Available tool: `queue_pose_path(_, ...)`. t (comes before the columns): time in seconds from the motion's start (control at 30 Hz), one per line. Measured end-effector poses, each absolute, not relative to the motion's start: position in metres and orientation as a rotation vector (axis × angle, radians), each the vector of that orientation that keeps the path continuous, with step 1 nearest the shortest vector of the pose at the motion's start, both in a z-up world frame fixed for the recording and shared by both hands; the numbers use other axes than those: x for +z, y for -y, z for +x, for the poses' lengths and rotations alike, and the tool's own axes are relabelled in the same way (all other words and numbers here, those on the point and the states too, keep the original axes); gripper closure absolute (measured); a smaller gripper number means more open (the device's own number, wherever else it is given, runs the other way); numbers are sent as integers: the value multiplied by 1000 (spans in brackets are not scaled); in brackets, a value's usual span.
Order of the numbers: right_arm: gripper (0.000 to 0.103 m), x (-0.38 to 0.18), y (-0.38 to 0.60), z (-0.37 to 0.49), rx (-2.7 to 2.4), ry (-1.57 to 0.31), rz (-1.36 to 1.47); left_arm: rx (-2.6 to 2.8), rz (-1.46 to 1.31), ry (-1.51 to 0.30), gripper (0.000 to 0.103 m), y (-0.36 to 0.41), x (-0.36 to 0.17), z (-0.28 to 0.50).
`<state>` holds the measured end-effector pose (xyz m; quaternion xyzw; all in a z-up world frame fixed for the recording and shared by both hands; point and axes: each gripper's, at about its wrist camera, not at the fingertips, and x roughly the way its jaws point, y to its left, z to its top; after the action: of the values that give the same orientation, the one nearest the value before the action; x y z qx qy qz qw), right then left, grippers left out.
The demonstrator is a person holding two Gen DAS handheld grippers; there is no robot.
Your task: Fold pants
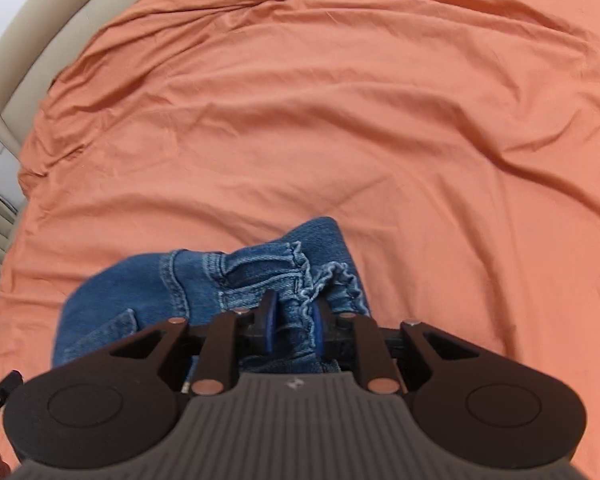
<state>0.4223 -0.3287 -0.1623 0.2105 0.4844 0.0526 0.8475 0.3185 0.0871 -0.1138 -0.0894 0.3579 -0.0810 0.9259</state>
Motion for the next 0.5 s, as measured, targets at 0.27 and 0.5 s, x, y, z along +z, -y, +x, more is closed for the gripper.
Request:
queue_pose_path(0.27, 64, -117, 351, 338, 57, -843, 459, -294, -32, -765, 40, -62, -92, 284)
queue_pose_path(0.5, 52, -145, 392, 261, -2, -819, 764, -415, 153, -867, 34, -39, -82, 233)
